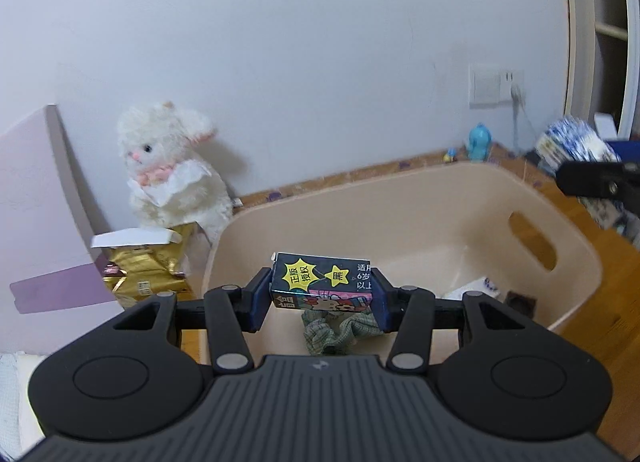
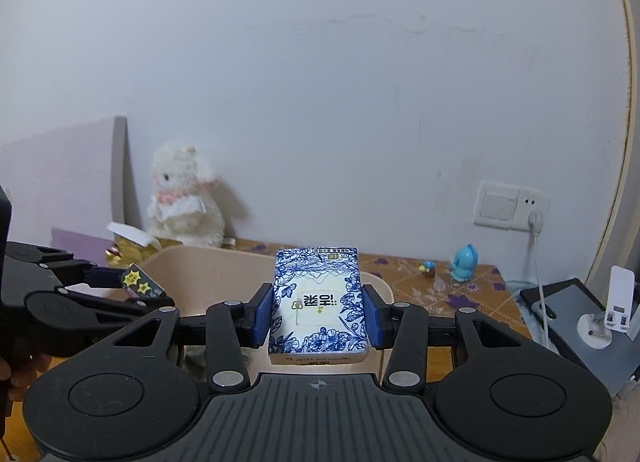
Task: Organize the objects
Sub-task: 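Lift both boxes over the bin and open both grippers to drop them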
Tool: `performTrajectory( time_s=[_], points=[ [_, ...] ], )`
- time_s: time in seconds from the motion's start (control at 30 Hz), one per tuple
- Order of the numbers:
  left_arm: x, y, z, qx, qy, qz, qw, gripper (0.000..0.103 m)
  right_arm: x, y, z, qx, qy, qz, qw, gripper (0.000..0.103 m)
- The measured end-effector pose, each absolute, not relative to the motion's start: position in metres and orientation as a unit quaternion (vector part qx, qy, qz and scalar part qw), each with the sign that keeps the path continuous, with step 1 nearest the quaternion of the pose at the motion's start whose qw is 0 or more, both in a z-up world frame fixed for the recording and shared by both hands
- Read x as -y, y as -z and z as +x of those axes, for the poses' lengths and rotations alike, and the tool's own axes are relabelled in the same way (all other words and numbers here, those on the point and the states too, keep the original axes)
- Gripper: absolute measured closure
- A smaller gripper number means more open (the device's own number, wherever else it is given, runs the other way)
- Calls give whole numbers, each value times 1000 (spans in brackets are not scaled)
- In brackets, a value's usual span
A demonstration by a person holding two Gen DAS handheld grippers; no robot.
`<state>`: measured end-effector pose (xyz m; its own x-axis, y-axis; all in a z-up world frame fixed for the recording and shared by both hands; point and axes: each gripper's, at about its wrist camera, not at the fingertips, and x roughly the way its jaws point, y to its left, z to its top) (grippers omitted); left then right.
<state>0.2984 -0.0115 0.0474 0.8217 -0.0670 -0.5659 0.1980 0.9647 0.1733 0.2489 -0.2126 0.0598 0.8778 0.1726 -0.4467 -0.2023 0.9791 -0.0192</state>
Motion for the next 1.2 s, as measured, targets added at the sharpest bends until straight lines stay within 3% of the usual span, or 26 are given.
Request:
performTrajectory(
  time_s=[0.43,0.47,0.57,0.7,0.77,1.2],
  points=[
    [28,-5,343,-368,54,137,918,47,197,-1,295,-337,-94,-72,934,60],
    [27,-6,343,-369,55,132,918,38,198,-1,294,-336,-96,-71,934,51],
    [27,-12,338,-356,58,124,925,24,199,-4,285,-319,-96,-72,940,44],
    [26,-23,327,-343,61,119,930,21,205,-19,273,-297,-93,-62,948,32],
    [24,-29,319,-335,62,115,933,15,209,-27,265,-286,-92,-55,952,24],
    [8,-64,253,-300,47,99,948,10,222,-68,200,-244,-97,-44,964,9]
  ],
)
